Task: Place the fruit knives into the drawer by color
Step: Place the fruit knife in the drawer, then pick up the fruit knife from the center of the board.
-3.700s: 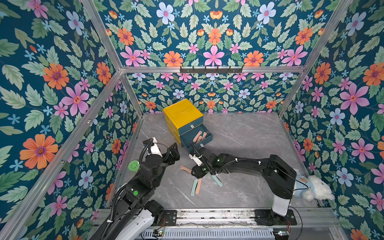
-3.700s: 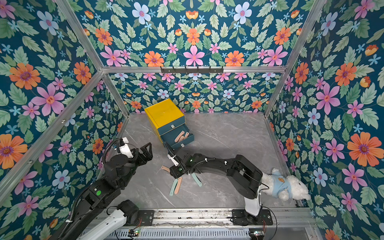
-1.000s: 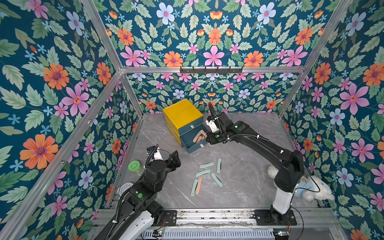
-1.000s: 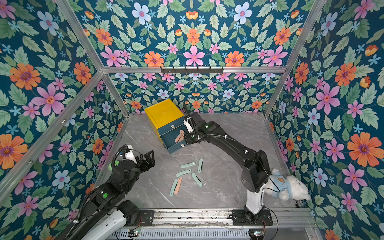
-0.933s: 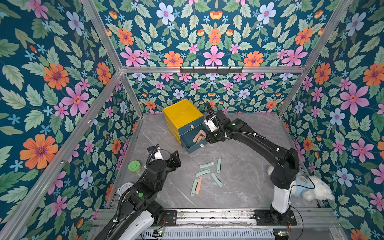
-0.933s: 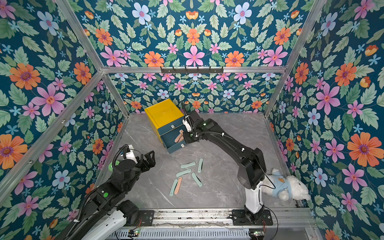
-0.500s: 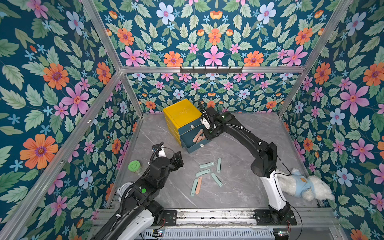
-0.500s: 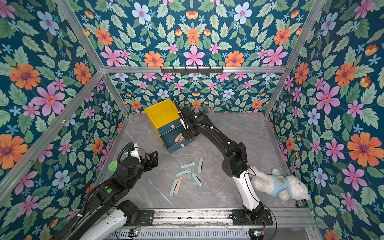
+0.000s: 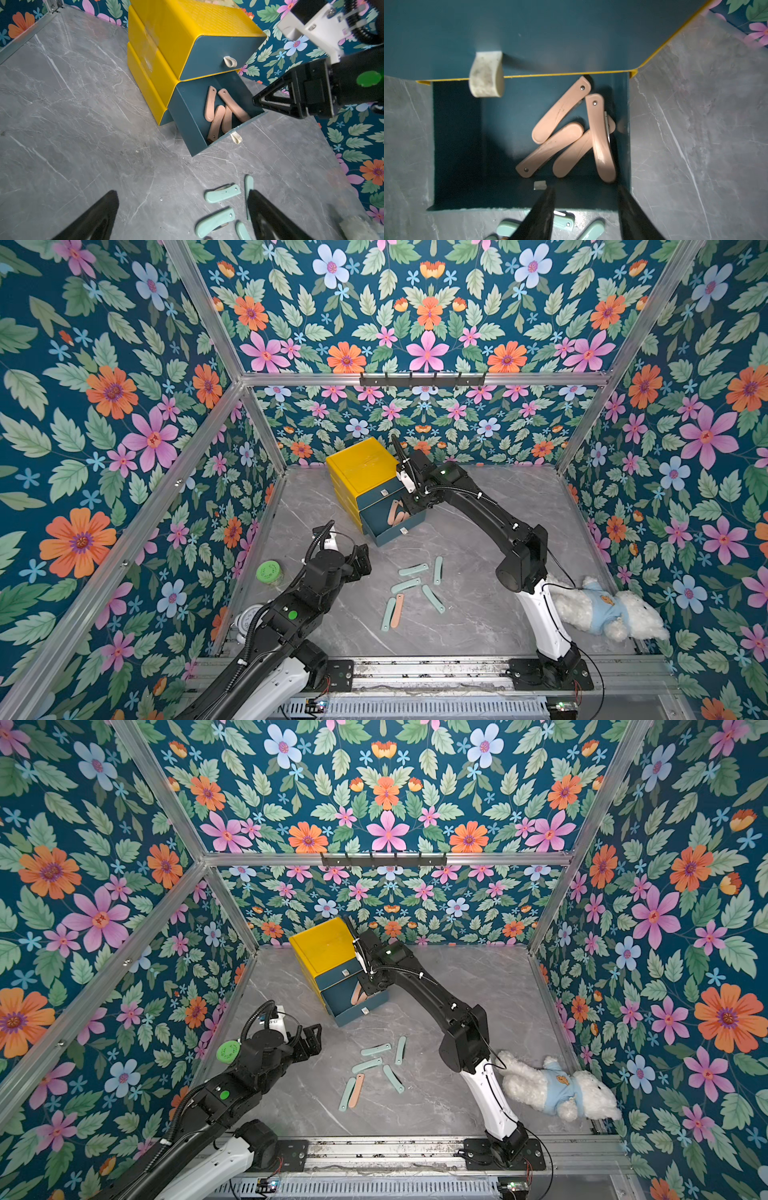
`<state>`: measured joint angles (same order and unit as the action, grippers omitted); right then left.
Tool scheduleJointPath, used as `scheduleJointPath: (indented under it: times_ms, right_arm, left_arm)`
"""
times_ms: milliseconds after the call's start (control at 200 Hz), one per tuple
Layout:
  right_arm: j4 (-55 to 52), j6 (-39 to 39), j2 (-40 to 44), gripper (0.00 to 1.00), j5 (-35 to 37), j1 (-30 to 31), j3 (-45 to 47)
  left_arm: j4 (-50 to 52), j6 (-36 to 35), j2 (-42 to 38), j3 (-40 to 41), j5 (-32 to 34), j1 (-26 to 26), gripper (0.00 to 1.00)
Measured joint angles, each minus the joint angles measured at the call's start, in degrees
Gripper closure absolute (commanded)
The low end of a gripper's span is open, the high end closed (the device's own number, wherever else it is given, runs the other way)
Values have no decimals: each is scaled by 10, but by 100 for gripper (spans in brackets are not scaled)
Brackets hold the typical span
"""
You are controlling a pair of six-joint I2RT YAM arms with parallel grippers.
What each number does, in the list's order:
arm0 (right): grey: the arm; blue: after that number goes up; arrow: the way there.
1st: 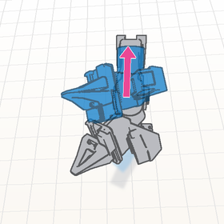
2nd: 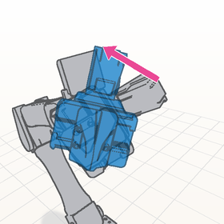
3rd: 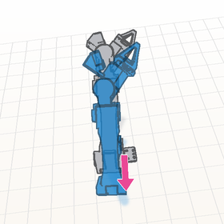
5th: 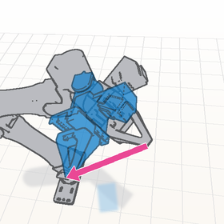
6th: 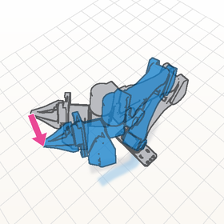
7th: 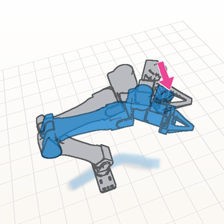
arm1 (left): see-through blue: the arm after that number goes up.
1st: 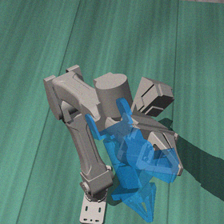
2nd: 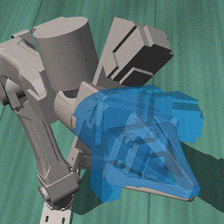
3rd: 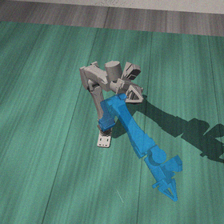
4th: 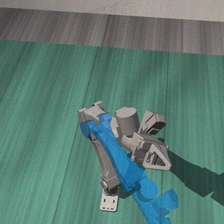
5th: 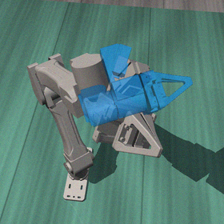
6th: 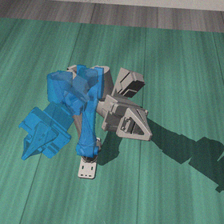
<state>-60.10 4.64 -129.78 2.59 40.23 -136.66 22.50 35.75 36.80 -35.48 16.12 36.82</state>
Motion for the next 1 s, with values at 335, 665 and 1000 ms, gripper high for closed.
scheduleJointPath:
  times_ms: [335,665,1000]
  right_arm:
    - [184,63,245,46,-42,1,316]
    - [319,163,473,46,-54,0,656]
    - [353,203,584,45,-39,-12,808]
  left_arm:
    - [-17,-14,48,-9,-63,0,1]
    - [-36,-23,152,-4,-190,21,17]
    - [-38,61,222,62,-243,158,31]
